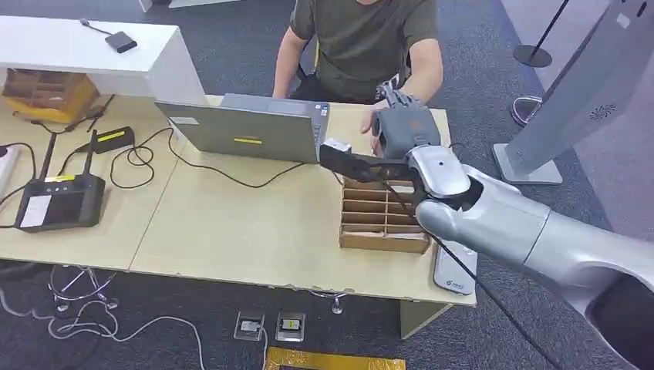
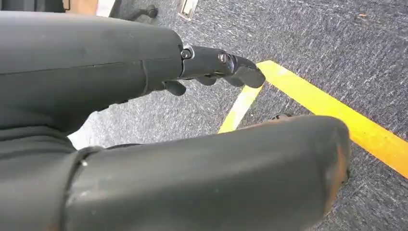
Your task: Pass the card to the sensor for recognition and then transmit it.
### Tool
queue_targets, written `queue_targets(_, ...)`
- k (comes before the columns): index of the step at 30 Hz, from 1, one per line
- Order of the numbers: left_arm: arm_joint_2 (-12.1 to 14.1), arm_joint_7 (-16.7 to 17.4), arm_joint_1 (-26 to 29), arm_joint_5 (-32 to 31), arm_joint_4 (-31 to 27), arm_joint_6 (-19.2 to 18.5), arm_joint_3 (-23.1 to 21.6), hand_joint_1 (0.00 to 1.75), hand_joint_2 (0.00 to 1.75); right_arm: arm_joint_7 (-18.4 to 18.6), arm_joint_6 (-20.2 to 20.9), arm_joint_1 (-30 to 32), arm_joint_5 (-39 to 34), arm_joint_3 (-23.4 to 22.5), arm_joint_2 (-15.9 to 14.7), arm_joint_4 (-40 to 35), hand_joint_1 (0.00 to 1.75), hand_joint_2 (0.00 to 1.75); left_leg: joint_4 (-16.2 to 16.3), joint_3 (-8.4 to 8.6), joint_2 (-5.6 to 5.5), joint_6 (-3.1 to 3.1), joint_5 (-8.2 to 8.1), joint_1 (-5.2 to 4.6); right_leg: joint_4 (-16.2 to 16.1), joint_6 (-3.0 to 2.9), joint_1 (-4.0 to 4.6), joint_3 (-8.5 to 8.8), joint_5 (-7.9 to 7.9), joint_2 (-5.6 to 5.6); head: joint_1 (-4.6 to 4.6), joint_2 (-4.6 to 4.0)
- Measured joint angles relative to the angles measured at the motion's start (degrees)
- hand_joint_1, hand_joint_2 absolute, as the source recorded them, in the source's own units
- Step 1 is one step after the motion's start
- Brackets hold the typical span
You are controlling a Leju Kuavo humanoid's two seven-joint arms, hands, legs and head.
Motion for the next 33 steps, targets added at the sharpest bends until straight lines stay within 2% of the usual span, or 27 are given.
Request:
queue_targets(1,0.0,0.0,0.0,0.0,0.0,0.0,0.0,0.0,0.0,0.1,-0.2,0.0,-0.3,0.0,0.0,0.0,1.55,1.75,0.0,0.01,0.02,0.0,0.0,0.0,0.0,0.0,0.0,-0.01,0.0,0.04,0.02,0.0)
queue_targets(2,0.0,0.0,0.0,0.0,0.0,0.0,0.0,0.0,0.0,0.1,-0.2,0.0,-0.3,0.0,0.0,0.1,1.55,1.75,0.0,0.0,0.03,0.0,0.0,0.0,0.0,0.0,0.0,-0.01,0.0,0.04,0.02,0.0)
queue_targets(3,0.0,0.0,0.0,-0.4,0.0,0.0,0.0,0.0,0.0,0.0,-0.2,0.0,-0.2,0.0,-0.1,0.1,0.0,1.75,0.0,0.0,0.09,0.0,0.0,0.0,0.0,0.0,0.0,-0.02,0.0,0.1,0.02,0.0)
queue_targets(5,0.0,0.0,0.0,-0.4,0.0,0.0,0.0,0.0,0.0,-0.2,-0.1,0.0,-0.2,0.1,-0.1,0.2,0.0,1.75,0.0,0.01,0.12,0.0,0.0,0.0,0.0,0.0,0.0,-0.01,0.0,0.15,0.02,0.0)
queue_targets(6,-0.1,0.3,0.0,-0.3,0.0,0.1,0.0,0.0,0.0,-0.3,-0.1,0.0,0.2,0.2,-0.1,0.4,0.0,0.0,0.0,0.02,0.12,0.0,0.0,0.0,0.0,0.0,0.0,-0.01,0.01,0.18,0.0,0.0)
queue_targets(26,-0.4,0.5,0.0,0.0,0.0,0.6,0.1,0.0,0.0,-0.7,-1.0,0.1,4.5,0.7,0.2,0.5,0.0,0.0,0.0,0.04,0.13,0.0,0.0,0.0,0.0,0.0,0.0,0.0,0.02,0.18,0.0,0.0)
queue_targets(29,-0.5,0.5,0.0,0.0,0.0,0.7,0.2,0.0,0.0,-0.6,-2.0,0.1,4.9,0.7,0.3,0.5,0.0,0.0,0.0,0.04,0.13,0.0,0.0,0.0,0.0,0.0,0.0,0.0,0.02,0.17,0.02,0.0)
queue_targets(31,-0.5,0.5,0.0,0.0,0.0,1.0,0.4,0.0,0.0,-0.3,-4.6,0.1,4.3,0.7,0.3,0.4,0.0,0.0,0.0,0.05,0.14,0.0,0.0,0.0,0.0,0.01,0.0,0.0,0.02,0.18,0.0,0.0)
queue_targets(33,-0.6,0.5,0.1,0.0,0.0,1.3,0.7,0.0,0.0,-0.4,-4.7,0.0,3.7,0.7,0.2,-0.1,0.0,0.0,0.0,0.05,0.14,0.0,0.0,0.0,0.0,0.01,0.0,0.0,0.02,0.2,0.0,0.0)
